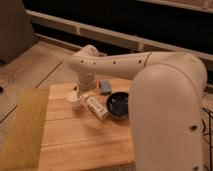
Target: Place the ceramic cup in the ceramic bowl
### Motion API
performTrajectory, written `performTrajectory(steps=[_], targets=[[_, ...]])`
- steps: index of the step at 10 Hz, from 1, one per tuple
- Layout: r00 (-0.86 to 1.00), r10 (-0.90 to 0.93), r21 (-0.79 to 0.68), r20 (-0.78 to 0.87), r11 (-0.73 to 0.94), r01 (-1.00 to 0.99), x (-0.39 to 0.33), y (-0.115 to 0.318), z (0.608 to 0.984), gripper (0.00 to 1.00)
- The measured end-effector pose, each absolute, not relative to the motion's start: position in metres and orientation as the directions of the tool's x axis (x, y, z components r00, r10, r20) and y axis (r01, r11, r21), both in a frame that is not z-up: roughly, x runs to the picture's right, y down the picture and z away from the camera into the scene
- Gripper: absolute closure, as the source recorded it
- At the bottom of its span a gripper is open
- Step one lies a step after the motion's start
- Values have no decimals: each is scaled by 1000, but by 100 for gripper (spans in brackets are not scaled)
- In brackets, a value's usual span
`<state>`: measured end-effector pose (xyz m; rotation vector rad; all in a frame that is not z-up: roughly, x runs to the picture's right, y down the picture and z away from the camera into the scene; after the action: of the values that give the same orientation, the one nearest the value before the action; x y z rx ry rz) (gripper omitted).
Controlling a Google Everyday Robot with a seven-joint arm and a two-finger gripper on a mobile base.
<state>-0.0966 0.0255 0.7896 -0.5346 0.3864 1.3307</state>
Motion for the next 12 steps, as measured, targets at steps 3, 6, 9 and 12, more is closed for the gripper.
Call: performTrajectory(steps=[3,6,9,12], targets=[[242,777,-155,-581,186,-970,-107,12,824,35],[253,712,-182,-655,176,-967,-118,34,857,35],[250,652,-207,-716,144,-968,-126,56,882,37],[255,636,-187,-728,173,-967,-116,51,890,63]])
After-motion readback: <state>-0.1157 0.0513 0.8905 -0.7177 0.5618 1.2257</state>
